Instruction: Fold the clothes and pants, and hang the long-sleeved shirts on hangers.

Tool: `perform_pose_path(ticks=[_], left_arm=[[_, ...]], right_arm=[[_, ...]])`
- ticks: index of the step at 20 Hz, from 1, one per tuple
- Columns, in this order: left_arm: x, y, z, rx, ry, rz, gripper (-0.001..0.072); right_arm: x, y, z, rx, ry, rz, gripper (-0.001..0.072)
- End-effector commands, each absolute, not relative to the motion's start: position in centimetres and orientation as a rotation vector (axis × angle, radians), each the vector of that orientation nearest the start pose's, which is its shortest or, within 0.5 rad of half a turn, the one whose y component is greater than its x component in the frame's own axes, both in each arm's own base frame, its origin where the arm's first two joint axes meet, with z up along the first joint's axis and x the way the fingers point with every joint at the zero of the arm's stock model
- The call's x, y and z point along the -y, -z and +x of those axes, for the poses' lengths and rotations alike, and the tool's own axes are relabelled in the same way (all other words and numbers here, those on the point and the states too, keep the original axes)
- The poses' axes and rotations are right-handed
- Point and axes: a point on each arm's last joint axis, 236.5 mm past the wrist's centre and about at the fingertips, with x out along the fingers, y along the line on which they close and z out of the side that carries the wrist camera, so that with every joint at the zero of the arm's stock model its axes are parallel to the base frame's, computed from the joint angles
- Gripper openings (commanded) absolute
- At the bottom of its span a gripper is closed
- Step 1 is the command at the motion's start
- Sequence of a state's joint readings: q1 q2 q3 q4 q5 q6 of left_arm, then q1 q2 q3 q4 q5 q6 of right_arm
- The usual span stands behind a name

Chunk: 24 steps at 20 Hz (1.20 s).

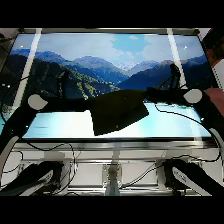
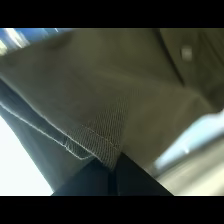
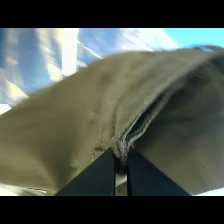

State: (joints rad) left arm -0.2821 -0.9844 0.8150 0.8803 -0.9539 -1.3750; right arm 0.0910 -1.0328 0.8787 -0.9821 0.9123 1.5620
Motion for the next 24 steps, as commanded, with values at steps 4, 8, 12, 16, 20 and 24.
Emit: perform_pose_path(ticks=[4,8,12,16,20,24], left_arm=[[23.3,-0.1,18.7,-1.535,0.589,-0.324,0.0011],[21.3,3.9,18.1,-1.567,0.417,-0.251,0.0012],[22.7,3.1,22.5,-1.372,0.422,-0.321,0.0012],[22.7,3.1,22.4,-1.378,0.412,-0.332,0.0014],[22.7,3.1,22.5,-1.376,0.412,-0.332,0.0109],[22.9,2.8,23.3,-1.337,0.426,-0.326,0.0428]], right_arm=[[-7.9,-0.5,28.7,-1.421,-0.216,0.362,0.0039],[-7.3,0.4,27.8,-1.48,-0.201,0.333,0.004],[-7.5,1.3,27.4,-1.49,-0.2,0.353,0.004],[-7.7,2.9,23.9,-1.621,-0.216,0.351,0.008],[-7.6,2.9,25.0,-1.566,-0.245,0.312,0.0606],[-6.4,3.0,27.7,-1.445,-0.259,0.21,0.0605]])
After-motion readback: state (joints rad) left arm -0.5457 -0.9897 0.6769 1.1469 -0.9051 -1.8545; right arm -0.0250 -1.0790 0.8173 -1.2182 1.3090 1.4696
